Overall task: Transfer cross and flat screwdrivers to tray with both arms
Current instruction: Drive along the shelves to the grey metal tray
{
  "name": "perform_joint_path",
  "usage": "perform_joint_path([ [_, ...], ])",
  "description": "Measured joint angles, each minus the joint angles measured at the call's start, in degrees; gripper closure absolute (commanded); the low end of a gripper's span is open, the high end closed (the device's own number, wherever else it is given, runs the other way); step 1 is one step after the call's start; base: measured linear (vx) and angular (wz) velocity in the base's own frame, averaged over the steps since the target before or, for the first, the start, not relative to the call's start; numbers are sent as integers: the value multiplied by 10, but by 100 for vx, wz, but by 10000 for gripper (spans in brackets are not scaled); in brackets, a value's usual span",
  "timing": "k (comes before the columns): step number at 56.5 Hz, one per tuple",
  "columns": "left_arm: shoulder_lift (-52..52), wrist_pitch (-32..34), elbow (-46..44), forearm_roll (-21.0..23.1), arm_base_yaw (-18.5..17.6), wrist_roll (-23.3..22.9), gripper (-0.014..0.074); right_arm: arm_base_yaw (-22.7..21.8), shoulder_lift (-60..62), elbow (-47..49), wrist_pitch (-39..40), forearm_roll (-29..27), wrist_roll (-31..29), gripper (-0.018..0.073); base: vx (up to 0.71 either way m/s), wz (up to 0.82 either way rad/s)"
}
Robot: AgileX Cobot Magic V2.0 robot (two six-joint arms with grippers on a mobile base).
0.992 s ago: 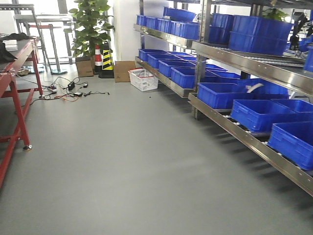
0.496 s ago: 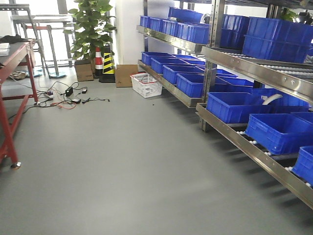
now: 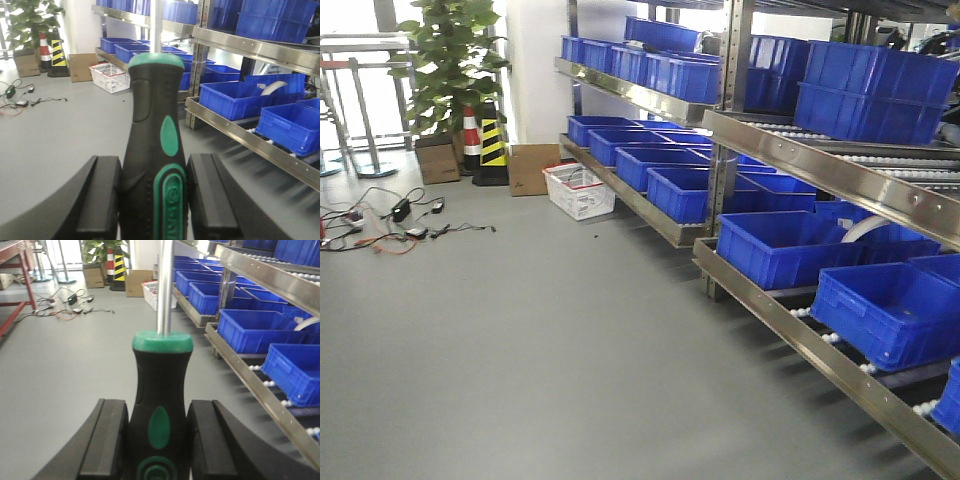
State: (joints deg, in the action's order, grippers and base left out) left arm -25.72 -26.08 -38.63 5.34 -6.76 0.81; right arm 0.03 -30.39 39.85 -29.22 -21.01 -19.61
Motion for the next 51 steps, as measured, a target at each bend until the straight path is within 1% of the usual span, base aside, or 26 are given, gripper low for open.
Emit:
perform_joint_path([
  [30, 0, 0, 0, 0, 0, 0, 602, 0, 0, 0, 0, 0, 0, 567, 59, -22],
  [40, 0, 0, 0, 0, 0, 0, 602, 0, 0, 0, 0, 0, 0, 567, 56, -47],
  [51, 0, 0, 0, 0, 0, 0, 602, 0, 0, 0, 0, 0, 0, 567, 52, -67],
])
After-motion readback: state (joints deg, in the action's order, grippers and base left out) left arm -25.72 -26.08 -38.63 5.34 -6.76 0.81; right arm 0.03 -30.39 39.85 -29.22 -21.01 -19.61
